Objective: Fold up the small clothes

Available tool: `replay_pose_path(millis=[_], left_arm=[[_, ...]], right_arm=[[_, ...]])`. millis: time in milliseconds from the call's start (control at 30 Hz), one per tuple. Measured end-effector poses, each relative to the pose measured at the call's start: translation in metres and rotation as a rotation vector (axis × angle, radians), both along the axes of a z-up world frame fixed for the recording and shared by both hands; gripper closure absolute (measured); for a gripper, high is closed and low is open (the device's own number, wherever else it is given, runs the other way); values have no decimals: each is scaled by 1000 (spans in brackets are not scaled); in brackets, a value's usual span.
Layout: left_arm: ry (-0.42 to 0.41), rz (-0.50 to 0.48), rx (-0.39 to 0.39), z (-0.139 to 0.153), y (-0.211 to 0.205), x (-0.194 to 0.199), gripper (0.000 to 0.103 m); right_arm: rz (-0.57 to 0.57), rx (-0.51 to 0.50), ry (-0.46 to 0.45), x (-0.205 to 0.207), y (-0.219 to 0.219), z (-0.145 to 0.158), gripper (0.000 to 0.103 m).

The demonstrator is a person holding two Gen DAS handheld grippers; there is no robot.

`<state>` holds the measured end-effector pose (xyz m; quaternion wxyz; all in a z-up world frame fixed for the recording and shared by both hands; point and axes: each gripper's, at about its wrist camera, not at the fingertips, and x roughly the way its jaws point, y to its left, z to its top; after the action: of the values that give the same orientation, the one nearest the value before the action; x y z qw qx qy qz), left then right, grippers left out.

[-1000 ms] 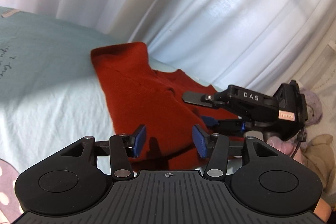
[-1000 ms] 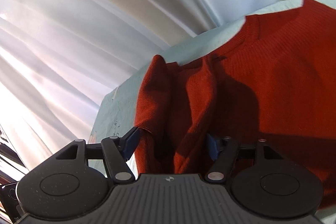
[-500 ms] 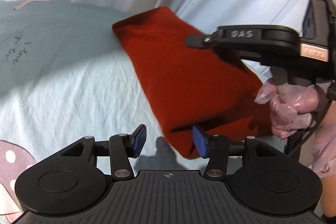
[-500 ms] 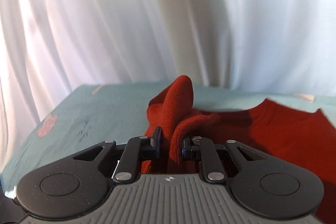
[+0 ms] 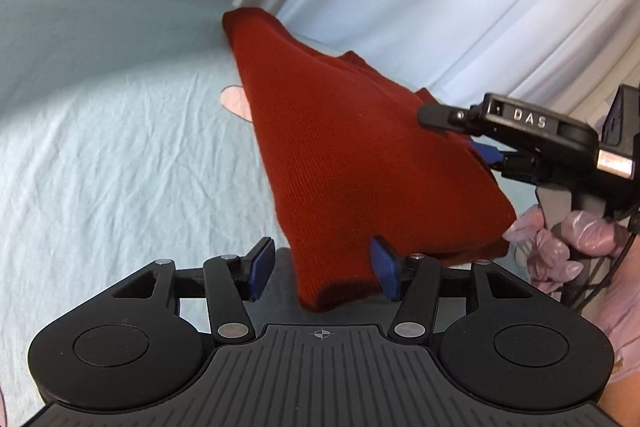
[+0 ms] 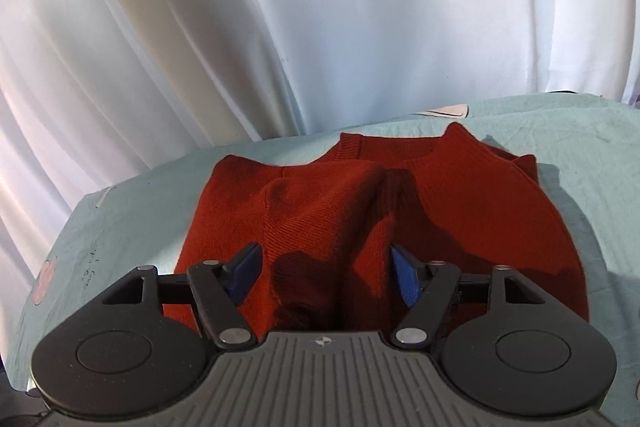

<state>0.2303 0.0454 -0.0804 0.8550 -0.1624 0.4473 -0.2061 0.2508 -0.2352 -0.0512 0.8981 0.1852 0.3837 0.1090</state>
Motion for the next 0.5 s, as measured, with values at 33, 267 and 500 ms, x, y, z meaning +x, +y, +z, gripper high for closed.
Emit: replay_pose_path(millis=[33,267,500], left_arm=[[6,2,1,-1,-1,0,42],[10,-19,38,1,-11,-4,40],[-12,-29,16,11,-17,-4,36]], right_arm=[[18,-16,14,9,11,-2,34],[137,-360,-115,4,68,5,90],[-98,-452,-337,-37,26,42,92]])
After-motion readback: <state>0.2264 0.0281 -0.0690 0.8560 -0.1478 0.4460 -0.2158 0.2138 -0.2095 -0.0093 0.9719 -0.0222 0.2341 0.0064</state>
